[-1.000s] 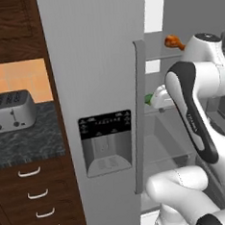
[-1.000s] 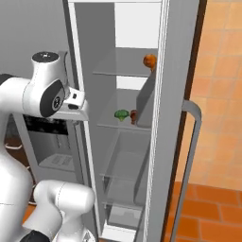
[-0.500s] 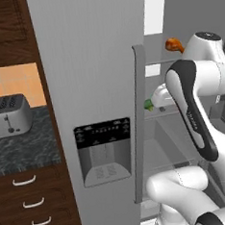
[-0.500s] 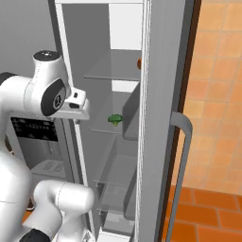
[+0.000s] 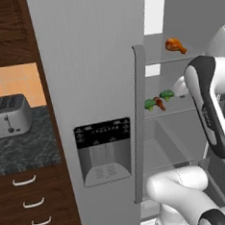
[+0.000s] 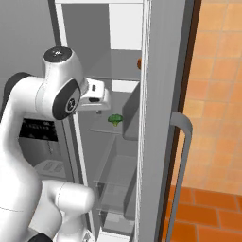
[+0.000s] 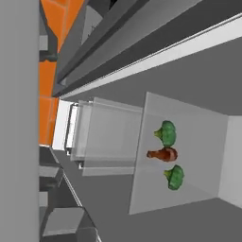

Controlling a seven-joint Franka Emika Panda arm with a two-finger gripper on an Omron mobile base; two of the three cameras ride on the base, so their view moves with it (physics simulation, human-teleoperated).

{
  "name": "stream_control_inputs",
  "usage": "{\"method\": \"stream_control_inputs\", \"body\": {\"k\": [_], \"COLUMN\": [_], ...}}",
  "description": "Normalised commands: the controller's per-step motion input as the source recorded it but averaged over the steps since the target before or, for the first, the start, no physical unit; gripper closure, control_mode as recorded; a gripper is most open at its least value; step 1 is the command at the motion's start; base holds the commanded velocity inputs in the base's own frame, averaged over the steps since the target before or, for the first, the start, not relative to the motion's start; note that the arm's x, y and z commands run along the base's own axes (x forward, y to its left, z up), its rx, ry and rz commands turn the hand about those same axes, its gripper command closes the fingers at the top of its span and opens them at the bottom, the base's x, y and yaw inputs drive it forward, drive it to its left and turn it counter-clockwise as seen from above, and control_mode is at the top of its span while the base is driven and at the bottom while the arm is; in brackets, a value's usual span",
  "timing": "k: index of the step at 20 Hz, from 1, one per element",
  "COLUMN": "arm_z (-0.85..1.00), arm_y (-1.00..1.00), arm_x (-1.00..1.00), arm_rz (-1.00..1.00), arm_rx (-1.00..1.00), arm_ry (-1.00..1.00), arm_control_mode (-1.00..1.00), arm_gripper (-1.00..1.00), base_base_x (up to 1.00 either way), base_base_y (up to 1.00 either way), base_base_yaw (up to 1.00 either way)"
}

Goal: Place one broccoli and one chicken drumstick in each tupperware on the nearby counter, to pack two identical lunches.

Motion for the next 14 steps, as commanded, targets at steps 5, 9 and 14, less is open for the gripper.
{"method": "stream_control_inputs", "body": {"k": [5, 9, 14], "arm_z": [0.47, 0.4, 0.1], "arm_y": [-0.57, -0.38, -0.25], "arm_x": [0.41, 0.92, 0.94], "arm_rz": [0.0, 0.0, -0.12], "arm_rx": [-0.15, -0.02, 0.16], "arm_ry": [-0.16, -0.04, 0.0], "arm_control_mode": [-1.0, -1.0, -1.0], "arm_gripper": [-1.0, -1.0, -1.0], "base_base_x": [0.0, 0.0, 0.0], "base_base_y": [0.0, 0.0, 0.0], "base_base_yaw": [0.0, 0.0, 0.0]}}
